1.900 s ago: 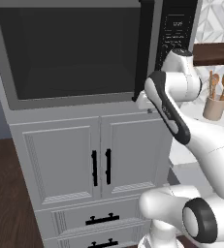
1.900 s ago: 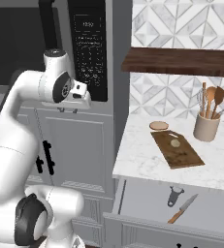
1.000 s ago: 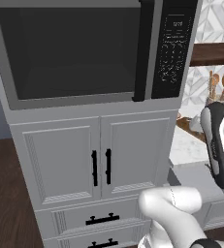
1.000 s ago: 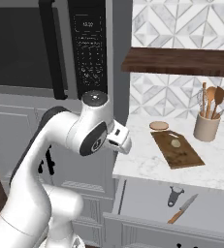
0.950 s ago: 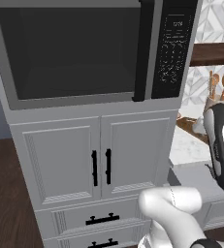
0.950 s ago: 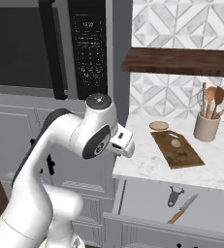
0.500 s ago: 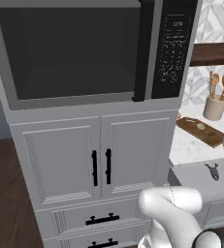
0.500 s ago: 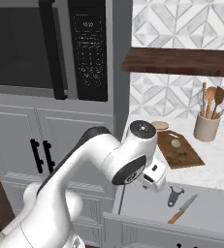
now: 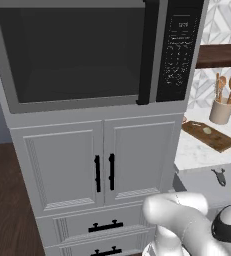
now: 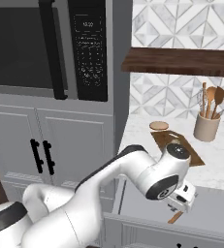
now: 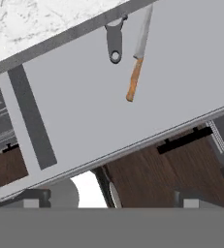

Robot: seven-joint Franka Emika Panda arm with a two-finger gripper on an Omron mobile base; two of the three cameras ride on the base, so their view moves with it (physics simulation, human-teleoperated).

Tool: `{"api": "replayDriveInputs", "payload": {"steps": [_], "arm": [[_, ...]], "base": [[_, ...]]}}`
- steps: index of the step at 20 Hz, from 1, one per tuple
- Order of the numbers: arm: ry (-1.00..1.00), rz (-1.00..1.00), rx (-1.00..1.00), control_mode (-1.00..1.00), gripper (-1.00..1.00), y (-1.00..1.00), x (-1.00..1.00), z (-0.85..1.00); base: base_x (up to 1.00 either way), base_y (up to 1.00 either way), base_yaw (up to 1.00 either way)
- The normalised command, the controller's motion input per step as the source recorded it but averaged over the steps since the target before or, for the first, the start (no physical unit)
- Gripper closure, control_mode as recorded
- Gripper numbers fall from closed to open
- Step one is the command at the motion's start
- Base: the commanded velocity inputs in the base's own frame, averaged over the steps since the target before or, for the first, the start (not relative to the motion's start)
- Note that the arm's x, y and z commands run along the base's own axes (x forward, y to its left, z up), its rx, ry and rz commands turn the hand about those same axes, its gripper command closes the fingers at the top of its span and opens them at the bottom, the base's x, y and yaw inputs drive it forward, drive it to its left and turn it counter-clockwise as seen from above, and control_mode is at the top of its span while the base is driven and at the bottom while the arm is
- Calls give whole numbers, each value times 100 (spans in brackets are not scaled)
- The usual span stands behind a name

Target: Place the appropriate cutting tool for cutting the garlic skin on the cutting board.

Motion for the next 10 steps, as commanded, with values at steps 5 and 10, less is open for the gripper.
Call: {"api": "replayDriveInputs", "payload": {"steps": [5, 10], "arm": [[3, 17, 4, -100, -100, -44, 38, -66], [2, 20, 3, -100, -100, -20, 39, -60]], "base": [[0, 0, 0], [0, 0, 0]]}}
